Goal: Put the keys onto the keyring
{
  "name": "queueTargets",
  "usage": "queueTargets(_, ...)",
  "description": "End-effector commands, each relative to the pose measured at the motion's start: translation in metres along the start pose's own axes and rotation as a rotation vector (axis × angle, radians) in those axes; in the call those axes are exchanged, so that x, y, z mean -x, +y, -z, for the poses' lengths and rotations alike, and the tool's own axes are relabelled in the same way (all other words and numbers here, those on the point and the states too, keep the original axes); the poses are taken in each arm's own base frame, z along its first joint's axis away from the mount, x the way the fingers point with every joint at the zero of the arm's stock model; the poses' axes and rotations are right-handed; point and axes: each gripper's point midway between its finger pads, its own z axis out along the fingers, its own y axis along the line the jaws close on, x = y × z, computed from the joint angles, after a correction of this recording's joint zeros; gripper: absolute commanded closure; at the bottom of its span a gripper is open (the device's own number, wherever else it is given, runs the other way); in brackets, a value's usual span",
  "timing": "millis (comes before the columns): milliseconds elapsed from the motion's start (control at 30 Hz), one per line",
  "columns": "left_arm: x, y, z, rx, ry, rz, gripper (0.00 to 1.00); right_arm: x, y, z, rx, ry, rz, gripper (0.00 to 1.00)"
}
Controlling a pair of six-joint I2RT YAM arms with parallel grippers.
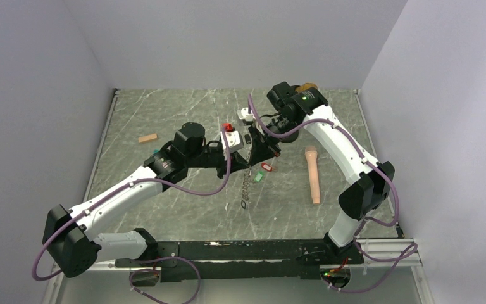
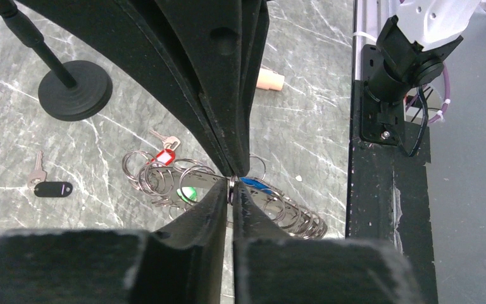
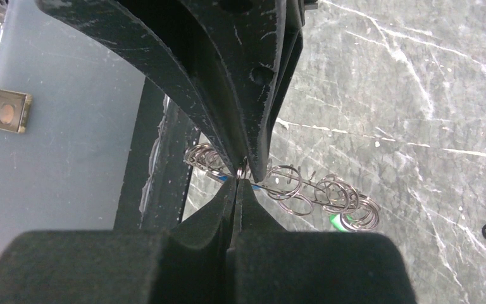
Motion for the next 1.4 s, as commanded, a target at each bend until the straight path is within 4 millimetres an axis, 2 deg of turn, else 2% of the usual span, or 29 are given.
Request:
queueTargets(0,0.021,-0.003,0.0,-0.016,-0.044,-0.032,1.0,0.014,0.008,0.0,0.022,-0.053,0.041,1.0)
queueTargets(200,0.027,-0.003,0.005,0.018,-0.088,-0.036,1.0,0.016,0.009,-0.001,0.029,-0.067,0.029,1.0)
queueTargets(333,0.032,-0.001,0.012,0.069,-0.163,-0.003,1.0,0.023,0.01,0.004,0.024,-0.109,0.02,0.77)
queueTargets(433,0.035,-0.003,0.017,0.084,-0.222,0.041,1.0,0.03,0.011,0.012,0.0,-0.16,0.013,0.72)
queueTargets(567,0.04,-0.003,0.022,0.111,-0.299,0.061,1.0,0.034,0.008,0.016,-0.016,-0.209,-0.03,0.71)
queueTargets(967,0.051,0.0,0.028,0.144,-0.408,0.068,1.0,0.023,0.011,0.005,0.02,-0.237,-0.133,0.7)
queueTargets(1100,0.053,0.002,0.031,0.163,-0.425,0.064,1.0,0.023,0.008,0.005,0.015,-0.234,-0.14,0.74)
queueTargets(1300,0.054,0.004,0.035,0.191,-0.457,0.064,1.0,0.023,0.009,0.005,0.009,-0.228,-0.143,0.72)
queueTargets(1367,0.054,0.005,0.037,0.196,-0.467,0.065,1.0,0.022,0.007,0.005,0.005,-0.228,-0.149,0.78)
